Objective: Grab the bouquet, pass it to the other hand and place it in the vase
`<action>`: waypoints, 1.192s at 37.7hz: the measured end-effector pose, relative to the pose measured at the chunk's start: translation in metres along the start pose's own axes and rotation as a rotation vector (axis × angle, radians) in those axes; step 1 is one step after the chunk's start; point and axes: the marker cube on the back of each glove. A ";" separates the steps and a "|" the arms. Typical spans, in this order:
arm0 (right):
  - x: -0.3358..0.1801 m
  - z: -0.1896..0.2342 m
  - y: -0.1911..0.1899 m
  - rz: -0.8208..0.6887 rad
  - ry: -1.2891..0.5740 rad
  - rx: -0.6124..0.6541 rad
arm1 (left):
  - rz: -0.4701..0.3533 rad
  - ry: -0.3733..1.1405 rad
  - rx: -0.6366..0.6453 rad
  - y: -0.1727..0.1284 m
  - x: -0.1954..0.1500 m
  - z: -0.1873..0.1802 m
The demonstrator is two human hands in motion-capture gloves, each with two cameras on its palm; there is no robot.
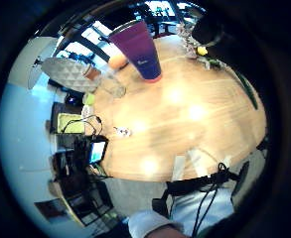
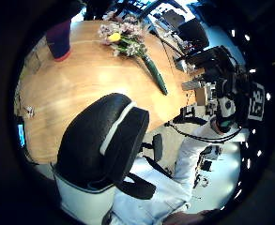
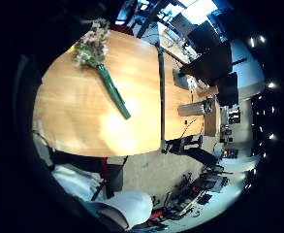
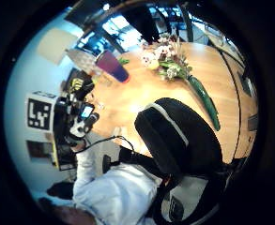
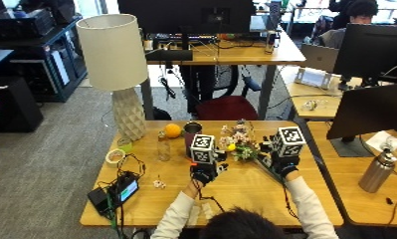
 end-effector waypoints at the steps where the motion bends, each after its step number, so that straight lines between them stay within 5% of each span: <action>1: 0.000 0.001 -0.001 0.001 -0.001 0.001 | -0.004 0.000 0.001 -0.001 -0.001 0.000; 10: -0.010 -0.015 0.001 -0.018 -0.018 -0.002 | -0.040 0.016 0.018 -0.005 -0.004 -0.009; 22: -0.003 -0.016 -0.008 0.039 -0.018 -0.033 | 0.011 -0.023 0.048 0.001 0.006 -0.018; 33: 0.053 -0.013 -0.051 0.268 -0.075 -0.102 | 0.089 -0.064 0.080 0.023 0.024 -0.007; 45: 0.135 0.076 -0.076 0.505 -0.152 -0.211 | 0.157 -0.047 0.075 0.037 0.035 0.006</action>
